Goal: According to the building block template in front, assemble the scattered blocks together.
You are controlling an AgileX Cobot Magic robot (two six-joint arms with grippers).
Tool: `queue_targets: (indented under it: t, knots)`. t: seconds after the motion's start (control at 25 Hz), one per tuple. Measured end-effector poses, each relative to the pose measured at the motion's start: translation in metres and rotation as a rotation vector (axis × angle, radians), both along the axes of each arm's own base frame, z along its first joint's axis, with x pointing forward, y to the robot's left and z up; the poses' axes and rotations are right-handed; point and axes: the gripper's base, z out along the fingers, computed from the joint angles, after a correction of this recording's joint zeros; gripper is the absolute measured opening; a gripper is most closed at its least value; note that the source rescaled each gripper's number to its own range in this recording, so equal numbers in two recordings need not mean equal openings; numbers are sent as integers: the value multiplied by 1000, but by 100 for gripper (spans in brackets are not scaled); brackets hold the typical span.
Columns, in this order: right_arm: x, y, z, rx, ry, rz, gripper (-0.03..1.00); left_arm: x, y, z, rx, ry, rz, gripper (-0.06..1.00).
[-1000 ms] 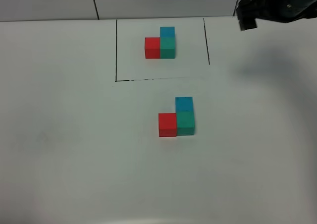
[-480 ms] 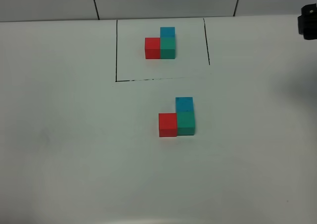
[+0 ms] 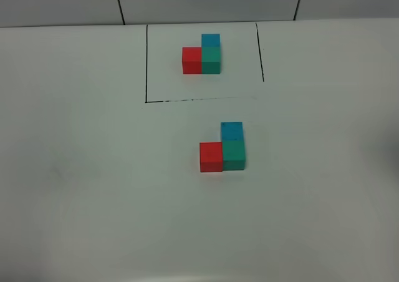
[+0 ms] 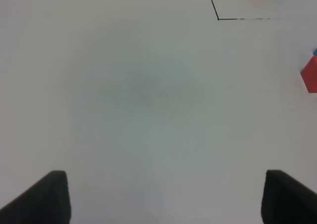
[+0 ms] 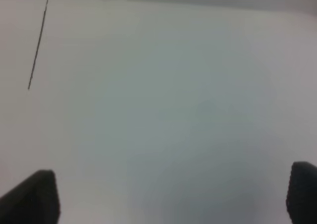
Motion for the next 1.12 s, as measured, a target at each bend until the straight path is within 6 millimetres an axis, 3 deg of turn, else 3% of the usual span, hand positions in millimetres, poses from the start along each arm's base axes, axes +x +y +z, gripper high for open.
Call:
queue_targets:
  t: [0.28, 0.56, 0.88, 1.12]
  knots:
    - [-79, -4, -9, 52, -113, 1, 100, 0, 0, 0, 0, 0, 0, 75]
    - [-142, -9, -25, 70, -148, -10, 100, 0, 0, 0, 0, 0, 0, 75]
    - [-194, -13, -32, 87, -175, -22, 100, 0, 0, 0, 0, 0, 0, 75]
    - [-214, -15, -52, 92, -214, -18, 100, 0, 0, 0, 0, 0, 0, 75]
